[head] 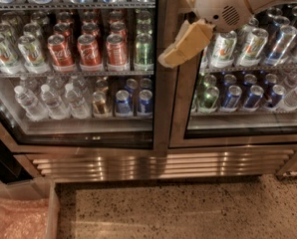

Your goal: Open left fridge door

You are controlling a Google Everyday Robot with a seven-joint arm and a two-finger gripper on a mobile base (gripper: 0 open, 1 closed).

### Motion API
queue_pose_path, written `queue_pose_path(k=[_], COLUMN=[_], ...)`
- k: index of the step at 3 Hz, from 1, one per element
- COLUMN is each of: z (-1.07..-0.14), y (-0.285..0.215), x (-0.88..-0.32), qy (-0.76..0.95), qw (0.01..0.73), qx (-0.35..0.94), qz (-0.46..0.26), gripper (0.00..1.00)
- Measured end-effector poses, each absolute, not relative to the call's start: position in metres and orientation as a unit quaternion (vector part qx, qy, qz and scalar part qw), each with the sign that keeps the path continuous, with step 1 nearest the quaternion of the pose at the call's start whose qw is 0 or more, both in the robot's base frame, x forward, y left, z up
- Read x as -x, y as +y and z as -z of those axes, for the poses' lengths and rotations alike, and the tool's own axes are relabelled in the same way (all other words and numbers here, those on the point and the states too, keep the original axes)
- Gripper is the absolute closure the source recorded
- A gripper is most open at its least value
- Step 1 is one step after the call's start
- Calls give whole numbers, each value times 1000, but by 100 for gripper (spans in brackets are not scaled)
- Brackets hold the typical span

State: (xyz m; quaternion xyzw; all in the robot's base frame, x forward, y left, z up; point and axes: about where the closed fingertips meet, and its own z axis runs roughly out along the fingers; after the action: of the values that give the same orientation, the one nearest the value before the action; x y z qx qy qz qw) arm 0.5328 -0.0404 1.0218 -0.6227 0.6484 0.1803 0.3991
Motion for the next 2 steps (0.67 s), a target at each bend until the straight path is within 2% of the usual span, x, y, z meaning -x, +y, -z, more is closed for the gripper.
queue_pose_path(k=[2], z=[-1027], y=[-38], x=[-514], qy=[641], qw=[406], qx=[623], qz=[-187], gripper=[26])
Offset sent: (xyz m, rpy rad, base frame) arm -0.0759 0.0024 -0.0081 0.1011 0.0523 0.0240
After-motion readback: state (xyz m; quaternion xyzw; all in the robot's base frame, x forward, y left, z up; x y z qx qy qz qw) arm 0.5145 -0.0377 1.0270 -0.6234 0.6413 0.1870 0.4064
